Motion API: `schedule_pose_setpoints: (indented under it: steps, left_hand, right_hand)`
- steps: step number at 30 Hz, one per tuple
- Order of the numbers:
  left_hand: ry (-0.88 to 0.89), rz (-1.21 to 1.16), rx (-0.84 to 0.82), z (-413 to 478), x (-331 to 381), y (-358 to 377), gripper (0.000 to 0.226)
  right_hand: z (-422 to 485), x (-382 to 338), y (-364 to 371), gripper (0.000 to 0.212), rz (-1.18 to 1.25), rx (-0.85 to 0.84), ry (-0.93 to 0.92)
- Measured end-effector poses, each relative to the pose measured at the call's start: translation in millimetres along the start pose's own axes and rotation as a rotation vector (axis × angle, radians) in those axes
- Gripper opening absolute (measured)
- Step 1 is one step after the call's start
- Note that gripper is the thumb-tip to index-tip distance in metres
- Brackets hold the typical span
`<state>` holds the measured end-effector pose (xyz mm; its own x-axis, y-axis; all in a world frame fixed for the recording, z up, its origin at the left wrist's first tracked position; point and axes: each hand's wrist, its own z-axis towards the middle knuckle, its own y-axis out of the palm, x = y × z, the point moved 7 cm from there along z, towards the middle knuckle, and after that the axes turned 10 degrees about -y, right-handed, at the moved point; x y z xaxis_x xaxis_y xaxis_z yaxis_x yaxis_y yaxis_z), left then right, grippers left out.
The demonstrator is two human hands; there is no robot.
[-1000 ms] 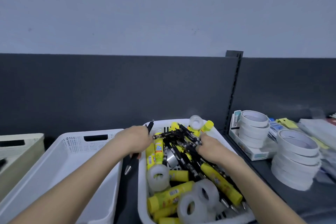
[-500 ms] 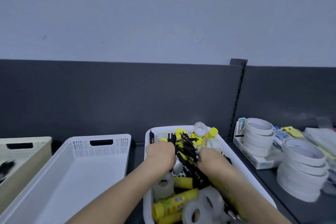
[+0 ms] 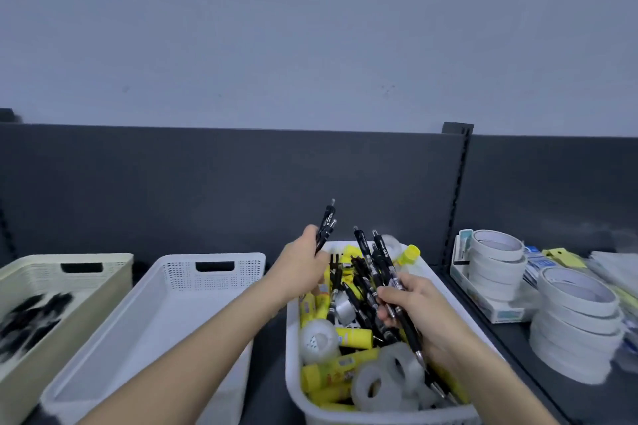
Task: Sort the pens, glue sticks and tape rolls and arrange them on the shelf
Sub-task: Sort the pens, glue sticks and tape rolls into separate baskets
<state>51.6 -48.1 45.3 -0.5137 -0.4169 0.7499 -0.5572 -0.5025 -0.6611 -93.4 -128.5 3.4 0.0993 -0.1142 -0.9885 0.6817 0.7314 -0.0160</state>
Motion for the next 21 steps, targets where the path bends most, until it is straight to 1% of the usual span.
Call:
schedule_pose_setpoints:
  steps: [4,8,11,15,18,21]
  left_hand:
    - [-0.09,-0.131,0.12,-24,-28,-43,0.009]
    - [-0.186,-0.135,0.192,-47,-75,-93,0.006]
    - [-0.266,-0.109,0.256,-67,-114,-135,0.011]
    - [-0.344,-0.11,0.354,-90,-164,-191,0.015]
    - [-0.392,-0.165,0.371,-100,-210,-233,0.014]
    - [-0.423,-0.198,0.376,-104,-255,-273,0.013]
  right_hand:
    - [-5,-10,43,0.01,0.039,-0.085,-0.03]
    - [-9,-18,101,0.015,0.037,-0.174,-0.037]
    - [-8,-19,145,0.019,0.019,-0.205,-0.025]
    - [-7,-21,210,0.019,0.01,-0.267,-0.022]
    - [-4,-23,265,0.014,0.03,-0.318,-0.017]
    - [4,-17,328,0.017,0.046,-0.339,0.011]
